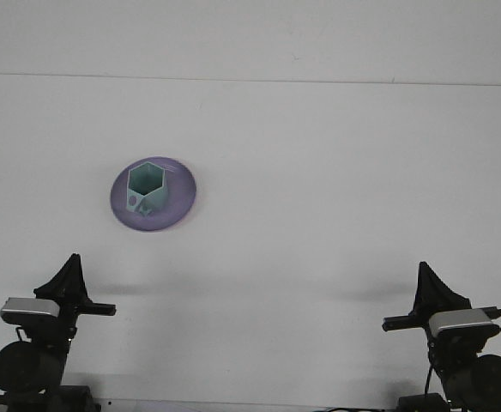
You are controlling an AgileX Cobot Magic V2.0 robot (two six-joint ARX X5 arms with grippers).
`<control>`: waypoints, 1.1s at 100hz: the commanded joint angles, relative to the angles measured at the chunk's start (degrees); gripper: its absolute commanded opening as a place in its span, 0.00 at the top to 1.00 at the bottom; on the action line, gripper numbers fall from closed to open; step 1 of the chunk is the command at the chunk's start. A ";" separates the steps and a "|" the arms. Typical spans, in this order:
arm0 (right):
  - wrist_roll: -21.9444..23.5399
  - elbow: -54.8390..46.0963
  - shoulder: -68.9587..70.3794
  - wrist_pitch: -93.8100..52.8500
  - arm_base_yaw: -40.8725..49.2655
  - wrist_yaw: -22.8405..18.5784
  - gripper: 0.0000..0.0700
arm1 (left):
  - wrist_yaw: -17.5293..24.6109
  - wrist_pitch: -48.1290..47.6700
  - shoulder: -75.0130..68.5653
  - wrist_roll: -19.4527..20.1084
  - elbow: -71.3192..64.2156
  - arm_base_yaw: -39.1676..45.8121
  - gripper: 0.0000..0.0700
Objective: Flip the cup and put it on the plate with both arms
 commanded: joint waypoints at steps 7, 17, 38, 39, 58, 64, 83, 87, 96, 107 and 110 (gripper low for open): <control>-0.66 0.11 0.13 0.52 0.04 0.22 1.00 | 0.02 6.03 -3.74 -1.64 -7.21 0.24 0.98; -0.66 0.11 0.07 0.52 0.04 0.20 1.00 | 0.04 9.14 -3.72 -1.79 -10.97 0.24 0.98; -0.66 0.11 -0.09 0.52 0.04 0.20 1.00 | 0.94 15.34 -3.72 -3.52 -15.52 0.22 0.98; -0.66 0.11 -0.09 0.52 0.04 0.20 1.00 | 0.94 15.26 -3.72 -3.80 -15.52 0.22 0.98; -0.66 0.11 -0.09 0.55 0.04 0.20 1.00 | 0.92 15.19 -3.69 -6.01 -15.52 0.24 0.98; -0.66 0.11 -0.09 0.55 0.04 0.17 1.00 | 0.92 15.19 -3.69 -6.01 -15.52 0.22 0.98; -0.66 0.11 -0.09 0.55 0.04 0.20 1.00 | 0.92 15.19 -3.69 -6.01 -15.52 0.22 0.98; -0.66 0.11 -0.09 0.55 0.04 0.20 1.00 | 0.92 15.21 -3.69 -6.01 -15.52 0.22 0.98; -0.66 0.11 -0.09 0.55 0.04 0.20 1.00 | 0.92 15.19 -3.69 -6.01 -15.52 0.24 0.98; -0.66 0.11 -0.09 0.55 0.04 0.20 1.00 | 0.92 15.21 -3.69 -6.01 -15.52 0.24 0.98; -0.68 0.11 -0.09 0.57 0.04 0.24 1.00 | 0.92 15.19 -3.69 -6.01 -15.52 0.22 0.98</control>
